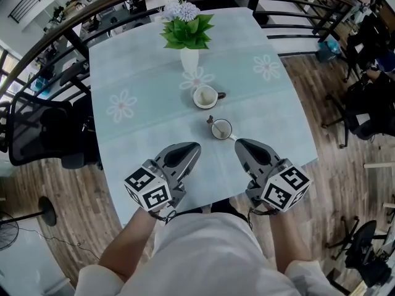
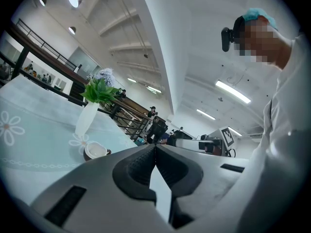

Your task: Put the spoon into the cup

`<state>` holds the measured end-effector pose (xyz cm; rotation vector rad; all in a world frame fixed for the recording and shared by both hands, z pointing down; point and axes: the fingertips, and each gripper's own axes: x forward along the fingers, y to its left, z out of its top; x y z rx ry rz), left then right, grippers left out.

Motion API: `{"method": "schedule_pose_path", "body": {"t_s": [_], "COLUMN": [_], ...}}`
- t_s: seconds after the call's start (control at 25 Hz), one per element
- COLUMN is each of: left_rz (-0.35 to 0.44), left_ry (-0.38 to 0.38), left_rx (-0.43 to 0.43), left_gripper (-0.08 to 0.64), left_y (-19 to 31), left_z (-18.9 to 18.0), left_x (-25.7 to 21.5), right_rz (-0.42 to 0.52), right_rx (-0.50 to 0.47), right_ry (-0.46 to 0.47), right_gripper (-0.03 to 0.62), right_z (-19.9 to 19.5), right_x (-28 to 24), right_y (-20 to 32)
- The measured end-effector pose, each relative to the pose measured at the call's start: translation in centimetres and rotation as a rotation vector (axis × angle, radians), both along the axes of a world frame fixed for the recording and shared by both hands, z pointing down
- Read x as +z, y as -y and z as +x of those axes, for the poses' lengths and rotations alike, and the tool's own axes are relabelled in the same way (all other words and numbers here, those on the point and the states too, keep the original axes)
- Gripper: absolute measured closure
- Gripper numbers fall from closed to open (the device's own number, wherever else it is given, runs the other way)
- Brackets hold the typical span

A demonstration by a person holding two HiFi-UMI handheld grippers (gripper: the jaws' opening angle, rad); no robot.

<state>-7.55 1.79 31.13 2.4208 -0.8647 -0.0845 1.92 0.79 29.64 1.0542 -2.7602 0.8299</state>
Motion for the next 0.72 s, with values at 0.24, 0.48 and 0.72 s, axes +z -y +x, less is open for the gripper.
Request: {"method": "schedule_pose_path", "body": {"t_s": [0.24, 0.48, 0.72], "left_rz": [-0.008, -0.011, -0.007], "left_ry": [0.002, 0.005, 0.009], "left_rx": [0.000, -0.003, -0.006], "left_gripper": [0.538, 0.538, 0.538], "left_y": [0.12, 0.18, 0.32], "left_z": [0.25, 0.38, 0.50], "left_x": [0.04, 0.28, 0.44], "right_rz": [-0.006, -0.005, -0.005], "right_rx": [-0.003, -0.012, -0.022], "right_ry": [-0.005, -0.010, -0.010], "right_gripper": [0.571, 0.571, 0.571], "right_z": [0.20, 0.27, 0.24], "right_x": [0.13, 0.26, 0.43], "right_y": [0.08, 0.20, 0.38]}}
